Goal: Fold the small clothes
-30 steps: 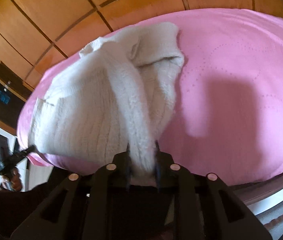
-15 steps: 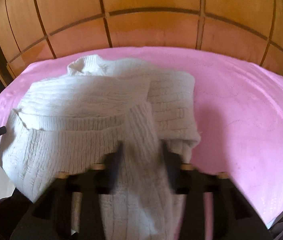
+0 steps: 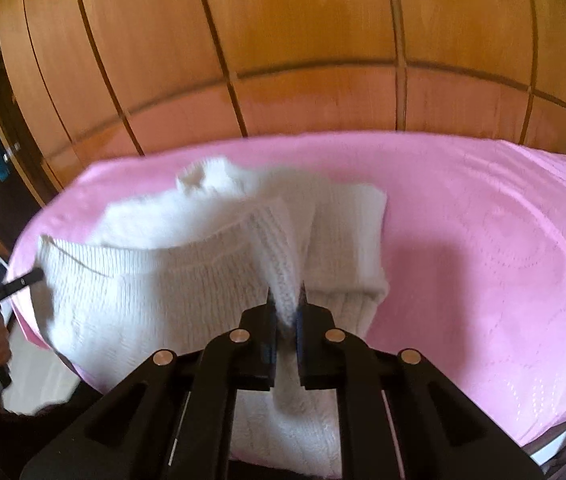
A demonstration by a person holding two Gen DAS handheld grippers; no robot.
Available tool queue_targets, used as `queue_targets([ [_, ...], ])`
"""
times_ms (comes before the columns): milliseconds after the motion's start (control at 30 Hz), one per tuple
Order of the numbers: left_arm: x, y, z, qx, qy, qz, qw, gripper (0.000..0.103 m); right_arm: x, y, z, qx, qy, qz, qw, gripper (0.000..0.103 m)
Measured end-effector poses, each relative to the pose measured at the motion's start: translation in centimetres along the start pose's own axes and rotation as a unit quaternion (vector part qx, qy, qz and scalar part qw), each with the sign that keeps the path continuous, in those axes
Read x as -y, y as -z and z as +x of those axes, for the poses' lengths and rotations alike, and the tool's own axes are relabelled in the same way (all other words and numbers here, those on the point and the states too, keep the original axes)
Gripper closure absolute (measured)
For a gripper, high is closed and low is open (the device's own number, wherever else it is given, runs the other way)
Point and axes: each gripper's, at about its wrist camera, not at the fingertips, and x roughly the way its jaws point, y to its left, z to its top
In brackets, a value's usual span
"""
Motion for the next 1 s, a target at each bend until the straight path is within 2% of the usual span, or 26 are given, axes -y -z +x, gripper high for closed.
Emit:
queue_targets([
  [133, 0.2, -3.5, 0.0, 0.035, 0.008, 0.004, 0.9993, 0.098, 0.4, -3.4, 0.3, 0.037, -0.012, 0.02, 0.999, 0.097],
  [200, 0.3, -5.8, 1.4, 0.049, -0.006, 0.016, 0.9986, 0.098, 0.5, -5.6, 1.9, 0.048, -0.002, 0.02, 0.999, 0.097],
  [400, -1.0, -10.9, 6.6, 0.048, -0.033, 0.004, 0.9983, 0.099, 2.4, -10.4, 7.1, 0.056, 0.026, 0.047, 0.997, 0.097],
  [567, -2.5, -12.6, 12.3, 0.007, -0.075, -0.004, 0.9972, 0.099, 4.1, -11.7, 13.7, 0.016, 0.072, 0.059, 0.996, 0.097],
  [600, -2.8, -12.4, 13.7, -0.007, -0.096, -0.001, 0.9953, 0.099, 4.4, -11.4, 14.9, 0.004, 0.077, 0.063, 0.995, 0.097],
  [667, -3.8, -11.7, 16.4, -0.045, -0.113, -0.019, 0.9925, 0.099, 4.9, -10.6, 17.1, -0.018, 0.09, 0.063, 0.994, 0.097],
  [733, -4.5, -11.0, 17.9, -0.065, -0.138, -0.025, 0.988, 0.099, 5.5, -9.6, 18.9, -0.039, 0.093, 0.07, 0.992, 0.097],
  [800, -5.0, -10.5, 18.3, -0.074, -0.131, -0.037, 0.9879, 0.098, 5.8, -9.1, 19.3, -0.039, 0.093, 0.07, 0.992, 0.093],
  [867, -5.2, -10.9, 17.5, -0.06, -0.14, -0.044, 0.9873, 0.093, 5.9, -9.2, 18.6, -0.029, 0.095, 0.073, 0.992, 0.074],
  [933, -4.5, -11.0, 15.7, -0.036, -0.147, -0.038, 0.9877, 0.088, 5.5, -9.3, 17.3, -0.011, 0.1, 0.069, 0.992, 0.069],
  [967, -4.2, -11.2, 15.0, -0.028, -0.149, -0.034, 0.9878, 0.08, 5.2, -9.3, 16.6, -0.002, 0.103, 0.066, 0.992, 0.06],
  [1000, -3.6, -11.2, 14.0, -0.016, -0.148, -0.032, 0.9884, 0.069, 4.5, -9.4, 15.5, 0.015, 0.105, 0.062, 0.992, 0.055],
])
